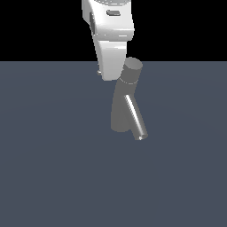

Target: Turn on the faucet by rotating a designated handle.

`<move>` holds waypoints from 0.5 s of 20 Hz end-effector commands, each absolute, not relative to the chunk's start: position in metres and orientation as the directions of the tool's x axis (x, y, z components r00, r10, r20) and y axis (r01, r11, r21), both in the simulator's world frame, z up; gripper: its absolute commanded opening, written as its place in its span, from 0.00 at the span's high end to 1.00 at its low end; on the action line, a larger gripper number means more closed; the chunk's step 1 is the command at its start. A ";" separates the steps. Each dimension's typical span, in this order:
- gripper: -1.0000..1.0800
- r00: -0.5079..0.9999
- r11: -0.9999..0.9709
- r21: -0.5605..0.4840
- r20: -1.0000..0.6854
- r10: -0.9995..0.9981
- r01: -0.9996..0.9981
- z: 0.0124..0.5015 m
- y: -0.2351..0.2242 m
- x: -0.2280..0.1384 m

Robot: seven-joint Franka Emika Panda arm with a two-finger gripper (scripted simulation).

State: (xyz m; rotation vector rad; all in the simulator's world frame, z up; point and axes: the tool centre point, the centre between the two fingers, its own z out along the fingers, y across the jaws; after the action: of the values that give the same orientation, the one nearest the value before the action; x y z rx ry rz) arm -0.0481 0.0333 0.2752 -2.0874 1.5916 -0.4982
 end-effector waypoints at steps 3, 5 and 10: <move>1.00 0.260 -0.218 -0.559 0.004 -0.966 -0.800 0.267 0.030 -0.059; 1.00 0.260 -0.218 -0.559 0.004 -0.966 -0.800 0.265 0.030 -0.062; 1.00 0.260 -0.218 -0.559 0.004 -0.966 -0.800 0.260 0.029 -0.070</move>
State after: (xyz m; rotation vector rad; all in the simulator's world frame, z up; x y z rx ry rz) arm -0.0639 0.0339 0.2656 -2.0908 1.5829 -0.4984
